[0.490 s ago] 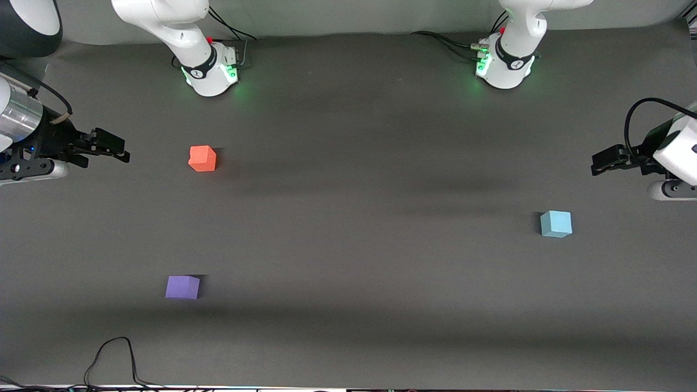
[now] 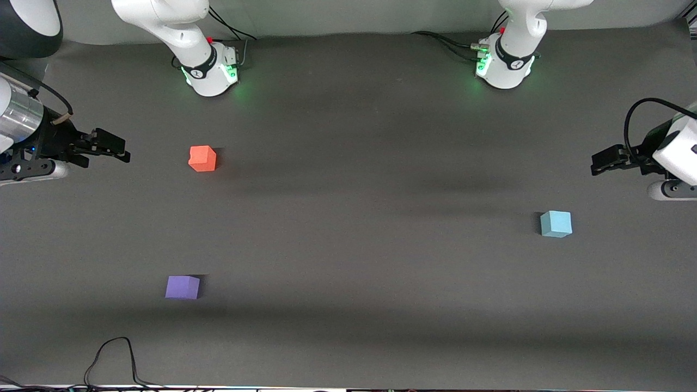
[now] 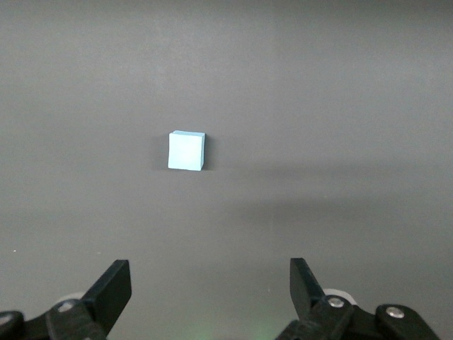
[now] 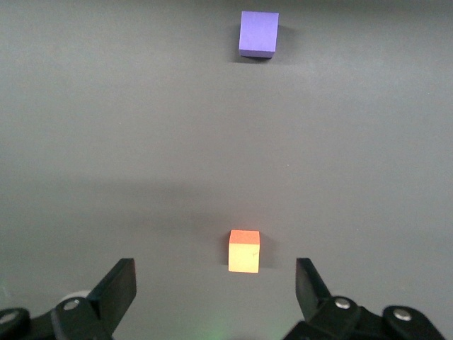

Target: Place blue block between orange and purple blocks

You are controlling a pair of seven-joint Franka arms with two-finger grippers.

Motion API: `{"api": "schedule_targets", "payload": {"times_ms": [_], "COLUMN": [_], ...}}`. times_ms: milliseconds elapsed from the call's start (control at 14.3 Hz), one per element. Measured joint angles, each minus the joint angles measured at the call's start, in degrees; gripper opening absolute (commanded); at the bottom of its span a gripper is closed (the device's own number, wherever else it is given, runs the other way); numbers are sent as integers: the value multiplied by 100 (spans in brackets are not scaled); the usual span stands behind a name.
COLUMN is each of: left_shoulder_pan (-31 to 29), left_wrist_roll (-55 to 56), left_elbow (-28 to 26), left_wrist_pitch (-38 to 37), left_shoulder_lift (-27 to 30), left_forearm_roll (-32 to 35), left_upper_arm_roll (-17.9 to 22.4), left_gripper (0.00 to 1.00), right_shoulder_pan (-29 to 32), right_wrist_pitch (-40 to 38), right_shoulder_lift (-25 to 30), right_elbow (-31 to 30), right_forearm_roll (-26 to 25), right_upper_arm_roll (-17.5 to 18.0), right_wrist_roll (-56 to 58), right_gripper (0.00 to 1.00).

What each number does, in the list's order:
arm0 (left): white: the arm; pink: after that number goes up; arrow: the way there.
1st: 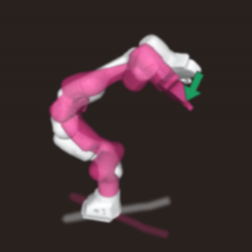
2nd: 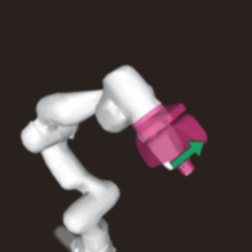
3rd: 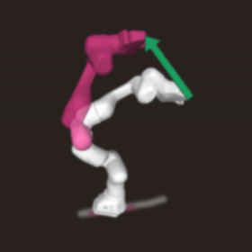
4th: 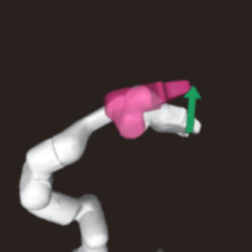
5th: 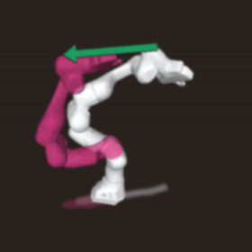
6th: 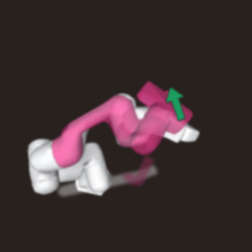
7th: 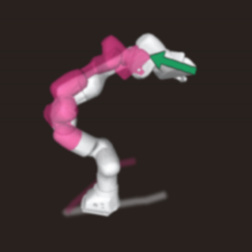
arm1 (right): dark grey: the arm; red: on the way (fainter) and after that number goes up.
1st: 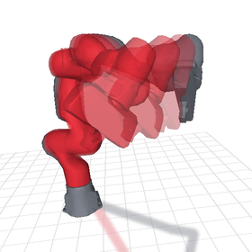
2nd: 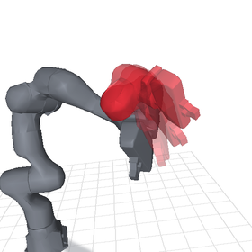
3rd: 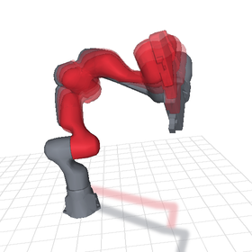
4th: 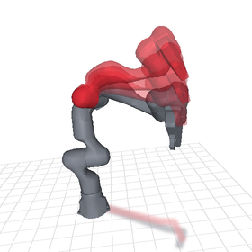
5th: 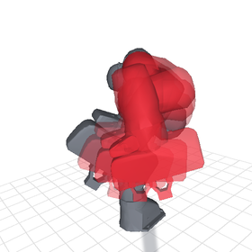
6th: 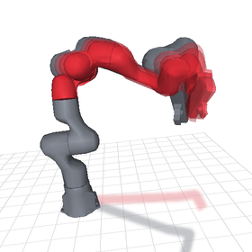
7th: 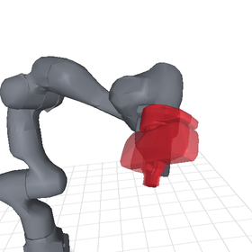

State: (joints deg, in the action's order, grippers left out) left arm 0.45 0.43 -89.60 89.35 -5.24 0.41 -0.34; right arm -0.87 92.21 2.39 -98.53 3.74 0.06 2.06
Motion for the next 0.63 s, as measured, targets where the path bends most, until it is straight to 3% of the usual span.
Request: {"api": "schedule_targets", "payload": {"times_ms": [280, 630], "left_shoulder_pan": [-83, -480], "left_wrist_roll": [-199, -928], "left_elbow": [-211, -892], "left_wrist_pitch": [55, 491], "left_shoulder_lift": [21, 360], "left_forearm_roll": [108, 123], "left_upper_arm_roll": [125, 200], "left_gripper": [100, 100], "right_shoulder_pan": [0, 0], "right_wrist_pitch": [-3, -5], "right_shoulder_lift": [-6, -13], "right_elbow": [0, 0], "right_forearm_roll": [0, 0], "right_upper_arm_roll": [0, 0], "right_wrist_roll": [1, 2], "right_gripper": [100, 100]}}
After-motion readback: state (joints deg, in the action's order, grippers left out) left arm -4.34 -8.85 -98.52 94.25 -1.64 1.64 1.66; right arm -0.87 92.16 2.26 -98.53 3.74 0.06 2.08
